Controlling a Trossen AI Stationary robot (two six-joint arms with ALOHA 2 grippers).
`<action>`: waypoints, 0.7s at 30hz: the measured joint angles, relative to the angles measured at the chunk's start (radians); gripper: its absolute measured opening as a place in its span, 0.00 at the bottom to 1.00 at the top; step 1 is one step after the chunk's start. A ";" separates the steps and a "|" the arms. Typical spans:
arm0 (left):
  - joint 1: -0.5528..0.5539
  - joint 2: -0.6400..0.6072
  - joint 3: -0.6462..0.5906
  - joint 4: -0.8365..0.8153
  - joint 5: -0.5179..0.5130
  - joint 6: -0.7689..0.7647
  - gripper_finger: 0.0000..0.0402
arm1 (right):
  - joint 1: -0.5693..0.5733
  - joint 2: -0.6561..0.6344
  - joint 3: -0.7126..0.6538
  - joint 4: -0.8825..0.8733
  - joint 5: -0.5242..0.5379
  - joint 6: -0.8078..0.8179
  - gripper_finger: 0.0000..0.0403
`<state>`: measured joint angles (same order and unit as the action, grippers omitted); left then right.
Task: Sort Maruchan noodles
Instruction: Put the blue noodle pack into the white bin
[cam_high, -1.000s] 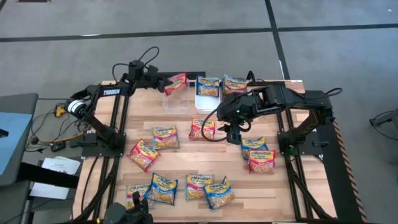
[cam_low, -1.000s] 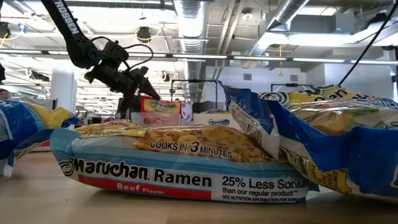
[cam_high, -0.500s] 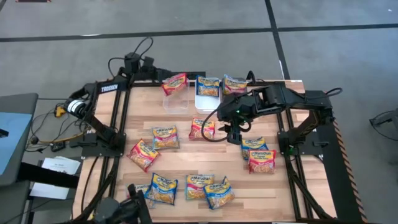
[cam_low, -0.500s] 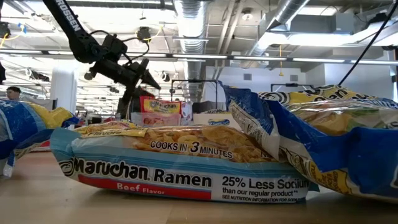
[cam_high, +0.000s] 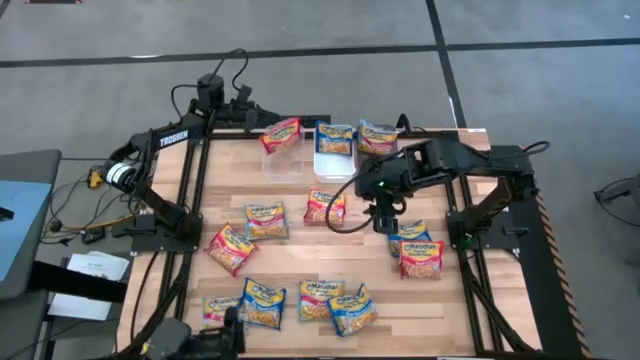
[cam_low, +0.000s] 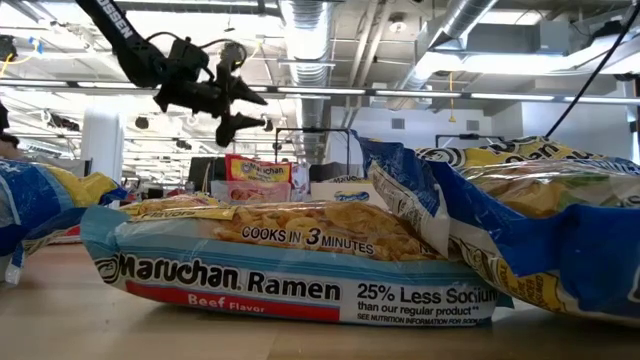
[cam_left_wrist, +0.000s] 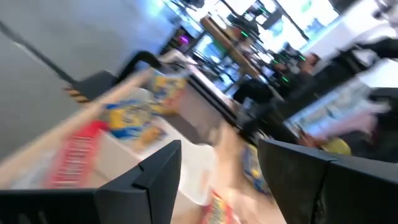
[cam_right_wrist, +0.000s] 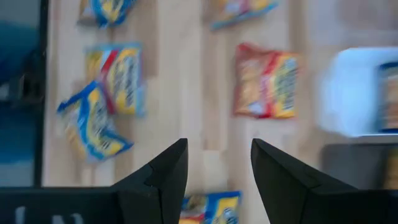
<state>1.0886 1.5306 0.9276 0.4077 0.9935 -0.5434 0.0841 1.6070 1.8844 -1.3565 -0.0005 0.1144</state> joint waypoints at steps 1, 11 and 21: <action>-0.012 -0.011 0.000 -0.011 0.017 -0.001 0.50 | 0.000 0.002 -0.021 -0.001 -0.026 -0.007 0.49; -0.165 -0.209 0.000 -0.182 0.041 0.061 0.50 | 0.008 0.002 -0.249 0.142 -0.227 -0.009 0.49; -0.302 -0.387 0.000 -0.521 -0.116 0.206 0.50 | 0.057 0.002 -0.302 0.246 -0.285 -0.006 0.49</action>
<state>0.7862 1.1441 0.9276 -0.1134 0.8775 -0.3372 0.1413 1.6089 1.5826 -1.1107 -0.2855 0.1081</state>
